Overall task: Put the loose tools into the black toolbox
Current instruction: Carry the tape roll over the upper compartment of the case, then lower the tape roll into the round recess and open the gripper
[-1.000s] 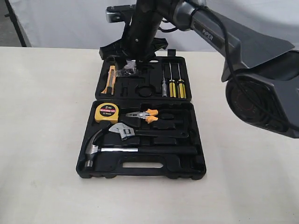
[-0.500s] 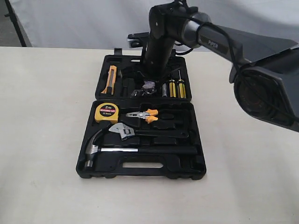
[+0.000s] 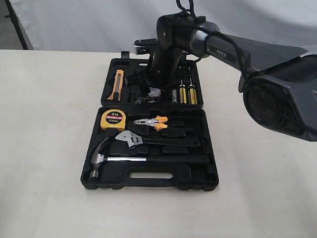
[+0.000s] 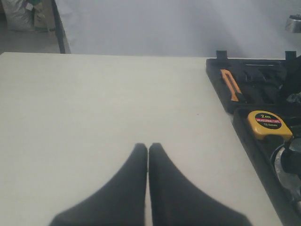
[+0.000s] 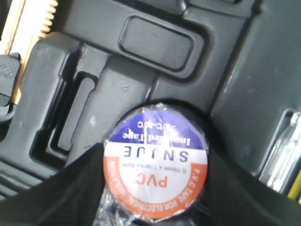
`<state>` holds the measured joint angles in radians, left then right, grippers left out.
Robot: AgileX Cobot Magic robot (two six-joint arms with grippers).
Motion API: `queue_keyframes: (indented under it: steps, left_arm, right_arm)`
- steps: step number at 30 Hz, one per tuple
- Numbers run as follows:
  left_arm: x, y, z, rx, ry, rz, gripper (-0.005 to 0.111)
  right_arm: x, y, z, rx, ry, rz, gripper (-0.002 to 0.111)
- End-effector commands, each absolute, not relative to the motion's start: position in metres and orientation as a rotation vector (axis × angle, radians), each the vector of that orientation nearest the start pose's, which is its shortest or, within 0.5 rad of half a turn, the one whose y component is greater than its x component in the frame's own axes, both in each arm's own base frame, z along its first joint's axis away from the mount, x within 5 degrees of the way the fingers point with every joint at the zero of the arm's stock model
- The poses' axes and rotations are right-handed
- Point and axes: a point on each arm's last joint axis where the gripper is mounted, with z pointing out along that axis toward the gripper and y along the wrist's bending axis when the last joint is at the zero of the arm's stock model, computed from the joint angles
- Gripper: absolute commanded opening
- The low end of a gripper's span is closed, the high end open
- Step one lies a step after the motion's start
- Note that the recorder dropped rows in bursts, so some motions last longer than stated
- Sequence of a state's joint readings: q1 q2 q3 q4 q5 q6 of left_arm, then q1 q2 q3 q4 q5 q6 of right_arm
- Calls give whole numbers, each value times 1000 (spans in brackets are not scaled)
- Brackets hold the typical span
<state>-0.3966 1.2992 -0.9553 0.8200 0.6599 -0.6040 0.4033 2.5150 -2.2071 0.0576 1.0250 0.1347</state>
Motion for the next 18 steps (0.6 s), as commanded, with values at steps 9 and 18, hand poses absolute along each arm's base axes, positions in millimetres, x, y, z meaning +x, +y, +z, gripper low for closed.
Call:
queue_keyframes:
  steps: [9, 18]
  left_arm:
    - [263, -66, 307, 306, 2223, 348, 1]
    - [263, -66, 307, 306, 2223, 348, 1]
  right_arm:
    - [487, 201, 162, -419, 2764, 78, 72]
    - [481, 198, 216, -428, 2657, 97, 68]
